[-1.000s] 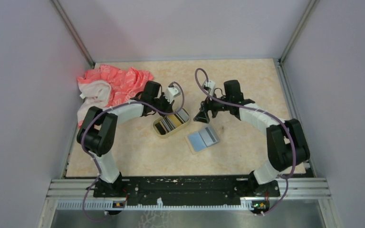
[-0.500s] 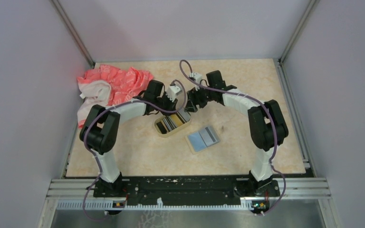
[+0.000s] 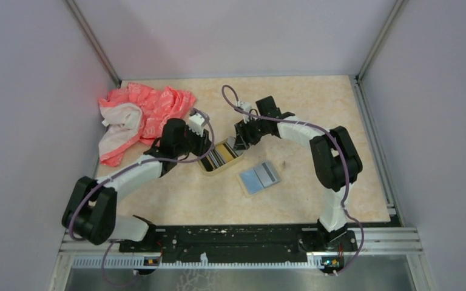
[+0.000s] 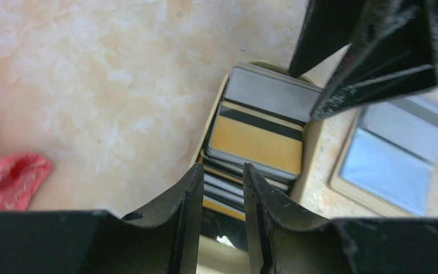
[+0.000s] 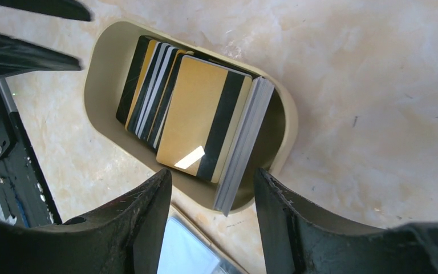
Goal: Put the credit cards into the card holder
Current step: Pick up the credit card from the storage box.
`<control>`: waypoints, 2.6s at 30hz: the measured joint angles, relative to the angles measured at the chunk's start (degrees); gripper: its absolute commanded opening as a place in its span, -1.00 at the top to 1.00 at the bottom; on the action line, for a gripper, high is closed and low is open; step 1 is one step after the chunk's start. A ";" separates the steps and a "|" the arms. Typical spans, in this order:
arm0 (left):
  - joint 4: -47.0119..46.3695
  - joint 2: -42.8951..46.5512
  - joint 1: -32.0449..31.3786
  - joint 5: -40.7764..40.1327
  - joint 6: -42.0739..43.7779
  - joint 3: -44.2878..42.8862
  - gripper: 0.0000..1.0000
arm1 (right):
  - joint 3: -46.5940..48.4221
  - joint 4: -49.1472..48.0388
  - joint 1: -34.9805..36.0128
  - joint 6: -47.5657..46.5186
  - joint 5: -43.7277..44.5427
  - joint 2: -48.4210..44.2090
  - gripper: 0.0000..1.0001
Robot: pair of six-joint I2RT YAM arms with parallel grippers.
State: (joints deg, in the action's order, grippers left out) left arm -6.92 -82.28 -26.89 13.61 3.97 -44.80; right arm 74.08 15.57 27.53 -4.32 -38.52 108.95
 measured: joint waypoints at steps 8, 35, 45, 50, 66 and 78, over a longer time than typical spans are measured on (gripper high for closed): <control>-15.21 13.09 0.81 -0.13 -16.20 17.99 0.46 | 0.33 0.83 1.09 -0.04 0.96 0.42 0.00; -28.70 -15.32 -5.86 -2.95 -31.54 5.60 0.97 | 2.56 2.89 2.05 -0.07 3.10 0.92 0.18; -31.45 -16.72 -5.99 -6.23 -31.41 6.75 1.00 | 6.73 6.47 2.99 0.02 4.72 5.42 0.13; -35.19 -16.72 -5.99 -7.17 -32.22 9.97 1.00 | 8.55 8.28 3.26 0.02 4.76 6.56 0.11; -43.74 -16.81 -6.21 -7.19 -33.97 14.56 1.00 | 10.45 9.94 3.48 0.11 4.35 7.96 0.14; -43.71 -16.83 -6.88 -7.17 -33.94 14.56 1.00 | 10.45 11.58 1.07 1.18 0.11 7.93 0.27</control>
State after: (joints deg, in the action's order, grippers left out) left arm -50.63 -99.11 -33.78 6.44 -29.98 -30.24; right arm 84.53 27.16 28.60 -3.14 -38.41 116.88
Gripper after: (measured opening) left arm 0.005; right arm 0.389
